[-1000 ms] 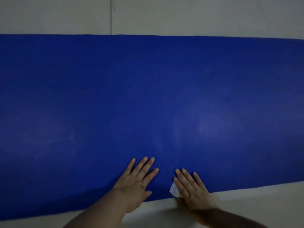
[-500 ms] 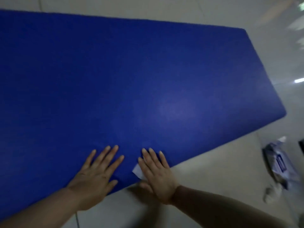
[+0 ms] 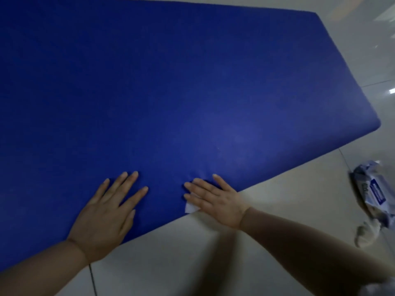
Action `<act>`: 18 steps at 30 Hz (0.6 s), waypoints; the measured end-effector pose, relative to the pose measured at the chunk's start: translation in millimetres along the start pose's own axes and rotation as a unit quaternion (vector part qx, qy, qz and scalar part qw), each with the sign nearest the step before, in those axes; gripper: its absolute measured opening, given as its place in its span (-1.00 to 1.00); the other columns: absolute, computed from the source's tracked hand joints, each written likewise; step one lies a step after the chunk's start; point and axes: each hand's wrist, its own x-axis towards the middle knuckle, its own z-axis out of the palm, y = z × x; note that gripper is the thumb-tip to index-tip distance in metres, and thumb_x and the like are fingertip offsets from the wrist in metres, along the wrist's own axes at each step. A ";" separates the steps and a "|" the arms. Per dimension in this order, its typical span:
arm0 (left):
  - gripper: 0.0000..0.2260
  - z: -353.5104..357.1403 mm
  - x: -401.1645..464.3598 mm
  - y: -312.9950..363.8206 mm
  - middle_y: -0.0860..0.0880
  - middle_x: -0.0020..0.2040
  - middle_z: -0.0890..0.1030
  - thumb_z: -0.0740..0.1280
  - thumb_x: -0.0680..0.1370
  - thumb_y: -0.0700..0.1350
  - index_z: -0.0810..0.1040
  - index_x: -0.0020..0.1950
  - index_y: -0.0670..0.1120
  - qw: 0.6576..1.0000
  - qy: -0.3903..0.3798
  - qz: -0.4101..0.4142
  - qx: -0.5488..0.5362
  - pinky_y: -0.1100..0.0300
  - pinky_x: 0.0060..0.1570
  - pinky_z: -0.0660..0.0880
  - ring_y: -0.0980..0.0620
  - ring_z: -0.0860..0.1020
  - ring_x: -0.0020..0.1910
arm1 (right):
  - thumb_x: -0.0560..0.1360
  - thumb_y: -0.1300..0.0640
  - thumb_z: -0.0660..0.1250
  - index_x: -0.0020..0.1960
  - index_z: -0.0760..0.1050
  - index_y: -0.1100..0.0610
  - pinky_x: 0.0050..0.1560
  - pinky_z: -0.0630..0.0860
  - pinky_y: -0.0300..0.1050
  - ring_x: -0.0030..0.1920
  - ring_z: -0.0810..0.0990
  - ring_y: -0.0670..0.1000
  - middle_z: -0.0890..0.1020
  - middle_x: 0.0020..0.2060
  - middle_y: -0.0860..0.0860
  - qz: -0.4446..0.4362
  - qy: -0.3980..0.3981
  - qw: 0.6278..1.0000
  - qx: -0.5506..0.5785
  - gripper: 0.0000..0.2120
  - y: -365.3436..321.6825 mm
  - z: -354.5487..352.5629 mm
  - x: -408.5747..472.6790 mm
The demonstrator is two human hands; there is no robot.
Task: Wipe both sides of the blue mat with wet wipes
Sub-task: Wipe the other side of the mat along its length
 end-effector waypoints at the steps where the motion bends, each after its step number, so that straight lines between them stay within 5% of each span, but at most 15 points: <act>1: -0.48 -2.3 -0.2 1.6 -0.17 0.49 0.29 -0.16 0.67 0.04 0.44 0.41 -0.10 1.000 -0.002 -0.006 -0.003 -0.03 0.45 0.00 -0.14 0.24 0.45 | 0.41 0.09 0.44 0.53 0.01 0.02 0.48 -0.12 0.09 0.49 0.11 0.01 0.12 0.50 -0.03 0.009 -0.009 1.000 -0.011 -0.15 8.0 0.7 -5.1; 6: -0.51 -16.3 25.2 26.6 -0.15 0.56 0.11 -0.05 0.66 0.11 0.26 0.52 -0.07 0.995 0.000 -0.098 0.014 -0.05 0.48 0.00 -0.12 0.11 0.52 | 0.34 0.17 0.47 0.55 -0.16 0.10 0.48 -0.07 0.06 0.48 0.11 0.02 0.13 0.49 0.01 0.024 -0.058 0.998 -0.024 0.02 21.4 -2.7 -11.3; 10: -0.29 -35.6 57.5 61.0 -0.20 0.51 -0.41 0.02 0.63 0.22 -0.33 0.54 -0.06 0.956 -0.207 -0.206 0.035 -0.12 0.48 -0.15 -0.21 -0.32 0.52 | 0.37 0.14 0.41 0.53 -0.10 0.15 0.49 -0.03 0.10 0.49 0.05 0.05 0.03 0.52 0.06 0.009 -0.123 0.992 -0.018 -0.07 19.4 -25.9 -7.8; 13: -0.17 -47.6 72.9 69.8 -0.25 0.46 -0.48 0.20 0.61 0.17 -0.36 0.53 -0.12 0.936 -0.270 -0.226 0.014 -0.13 0.49 -0.06 -0.29 -0.34 0.49 | 0.58 0.11 0.13 0.44 -0.49 0.14 0.38 -0.38 0.11 0.47 -0.36 0.10 -0.46 0.40 0.09 -0.025 -0.225 0.972 -0.062 -0.20 17.3 -53.5 -0.9; 15: -0.07 -58.9 77.2 66.5 -0.27 0.44 -0.50 0.34 0.57 0.05 -0.39 0.52 -0.13 0.920 -0.318 -0.227 0.011 -0.12 0.48 0.01 -0.32 -0.34 0.48 | 0.60 0.07 0.10 0.40 -0.53 0.15 0.41 -0.34 0.13 0.45 -0.42 0.12 -0.53 0.35 0.10 -0.024 -0.301 0.951 -0.069 -0.21 11.5 -72.4 8.6; 18: -0.11 -75.2 76.8 61.6 -0.29 0.48 -0.43 0.36 0.55 -0.11 -0.31 0.55 -0.15 0.924 -0.329 -0.189 0.038 -0.14 0.48 -0.02 -0.30 -0.29 0.51 | 0.63 -0.09 -0.01 0.42 -0.47 0.14 0.41 -0.35 0.13 0.42 -0.42 0.09 -0.45 0.40 0.09 0.025 -0.313 0.949 -0.024 -0.30 2.5 -78.0 10.5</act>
